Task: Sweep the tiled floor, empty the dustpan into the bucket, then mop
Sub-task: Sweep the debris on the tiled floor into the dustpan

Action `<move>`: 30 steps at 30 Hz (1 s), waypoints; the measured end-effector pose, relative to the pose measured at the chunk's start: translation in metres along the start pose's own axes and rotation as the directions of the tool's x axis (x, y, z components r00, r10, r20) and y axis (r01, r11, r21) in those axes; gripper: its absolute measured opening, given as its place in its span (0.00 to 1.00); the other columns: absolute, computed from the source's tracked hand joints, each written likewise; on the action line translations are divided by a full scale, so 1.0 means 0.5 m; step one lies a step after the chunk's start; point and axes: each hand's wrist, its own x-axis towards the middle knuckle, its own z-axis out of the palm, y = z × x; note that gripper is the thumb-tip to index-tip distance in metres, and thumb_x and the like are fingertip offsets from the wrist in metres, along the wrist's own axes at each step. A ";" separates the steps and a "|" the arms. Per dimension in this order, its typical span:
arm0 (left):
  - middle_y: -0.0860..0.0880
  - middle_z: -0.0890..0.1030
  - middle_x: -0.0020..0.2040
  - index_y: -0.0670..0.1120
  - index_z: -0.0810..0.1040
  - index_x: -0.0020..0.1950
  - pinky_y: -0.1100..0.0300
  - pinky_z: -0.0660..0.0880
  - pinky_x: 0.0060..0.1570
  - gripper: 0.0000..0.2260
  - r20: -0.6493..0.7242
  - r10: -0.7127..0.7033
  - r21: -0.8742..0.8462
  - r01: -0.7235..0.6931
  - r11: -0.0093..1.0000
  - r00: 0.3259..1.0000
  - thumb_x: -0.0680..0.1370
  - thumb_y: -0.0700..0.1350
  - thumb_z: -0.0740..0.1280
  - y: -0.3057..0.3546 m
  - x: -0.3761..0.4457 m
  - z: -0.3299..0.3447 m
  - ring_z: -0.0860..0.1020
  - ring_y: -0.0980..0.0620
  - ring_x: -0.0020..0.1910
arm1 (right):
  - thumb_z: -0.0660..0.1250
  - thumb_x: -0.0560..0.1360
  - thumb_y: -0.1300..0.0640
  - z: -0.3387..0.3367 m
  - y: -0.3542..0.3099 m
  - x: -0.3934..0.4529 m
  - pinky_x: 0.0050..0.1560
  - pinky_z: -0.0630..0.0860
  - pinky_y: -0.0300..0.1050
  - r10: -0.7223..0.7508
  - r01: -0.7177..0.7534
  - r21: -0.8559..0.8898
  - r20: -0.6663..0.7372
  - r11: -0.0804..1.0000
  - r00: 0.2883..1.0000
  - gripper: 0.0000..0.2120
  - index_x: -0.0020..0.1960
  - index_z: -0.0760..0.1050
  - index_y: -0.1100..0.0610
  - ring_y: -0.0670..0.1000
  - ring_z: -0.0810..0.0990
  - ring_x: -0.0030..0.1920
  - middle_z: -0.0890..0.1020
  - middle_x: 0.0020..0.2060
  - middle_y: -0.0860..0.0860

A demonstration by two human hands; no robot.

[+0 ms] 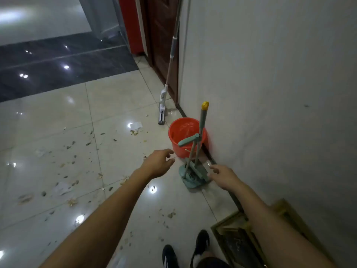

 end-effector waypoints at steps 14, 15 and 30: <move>0.48 0.75 0.73 0.52 0.70 0.76 0.50 0.73 0.63 0.22 0.059 -0.072 0.022 0.071 0.997 0.996 0.83 0.57 0.62 0.132 0.338 0.037 0.74 0.45 0.69 | 0.66 0.80 0.56 -0.137 0.062 0.307 0.56 0.69 0.38 0.088 -0.096 0.089 0.084 0.991 0.993 0.22 0.72 0.71 0.59 0.54 0.75 0.66 0.76 0.67 0.56; 0.48 0.75 0.73 0.53 0.70 0.76 0.49 0.73 0.62 0.22 0.071 -0.079 0.040 0.076 0.996 0.994 0.83 0.57 0.62 0.136 0.361 0.046 0.75 0.45 0.69 | 0.66 0.80 0.56 -0.142 0.072 0.327 0.55 0.69 0.39 0.099 -0.108 0.095 0.092 0.990 0.991 0.22 0.72 0.71 0.59 0.54 0.75 0.66 0.76 0.67 0.56; 0.49 0.82 0.52 0.50 0.78 0.57 0.50 0.82 0.49 0.08 0.245 -0.172 0.065 0.160 0.985 0.954 0.80 0.51 0.67 0.096 0.485 0.173 0.80 0.48 0.48 | 0.63 0.81 0.56 -0.143 0.125 0.420 0.55 0.69 0.40 0.158 -0.175 0.081 0.187 0.981 0.970 0.17 0.69 0.74 0.57 0.54 0.76 0.64 0.78 0.65 0.55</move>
